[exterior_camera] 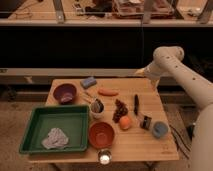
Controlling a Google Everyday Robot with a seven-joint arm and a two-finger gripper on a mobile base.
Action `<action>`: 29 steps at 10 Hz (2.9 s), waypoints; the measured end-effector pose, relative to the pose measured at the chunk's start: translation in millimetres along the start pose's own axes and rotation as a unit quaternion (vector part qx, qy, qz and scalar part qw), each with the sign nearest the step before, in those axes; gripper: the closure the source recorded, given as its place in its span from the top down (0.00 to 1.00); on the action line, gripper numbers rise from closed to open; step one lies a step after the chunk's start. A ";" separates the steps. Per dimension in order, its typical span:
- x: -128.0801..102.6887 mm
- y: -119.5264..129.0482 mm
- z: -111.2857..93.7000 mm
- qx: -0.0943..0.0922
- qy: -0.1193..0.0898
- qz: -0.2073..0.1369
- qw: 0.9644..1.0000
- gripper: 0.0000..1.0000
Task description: Place banana in plastic cup
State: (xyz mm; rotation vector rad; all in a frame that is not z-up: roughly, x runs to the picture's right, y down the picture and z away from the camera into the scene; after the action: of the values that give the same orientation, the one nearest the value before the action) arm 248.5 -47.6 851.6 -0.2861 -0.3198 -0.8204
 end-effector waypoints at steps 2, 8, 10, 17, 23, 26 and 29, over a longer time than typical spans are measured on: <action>0.0 0.0 0.0 0.000 0.000 0.000 1.000 0.80; 0.0 0.0 0.0 0.000 0.000 0.000 1.000 0.80; 0.0 0.0 0.0 0.000 0.000 0.000 1.000 0.80; 0.0 0.0 0.0 0.000 0.000 0.000 1.000 0.80; 0.3 -0.4 -0.4 0.000 -0.001 0.000 1.000 0.80; 0.9 -20.2 -6.2 0.022 0.003 -0.056 0.998 0.80; -29.7 -77.7 -14.1 0.057 -0.001 -0.173 0.983 0.80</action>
State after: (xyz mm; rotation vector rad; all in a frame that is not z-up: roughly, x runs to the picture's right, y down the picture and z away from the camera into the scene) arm 173.6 -83.4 836.9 -0.1242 -0.4232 -1.1398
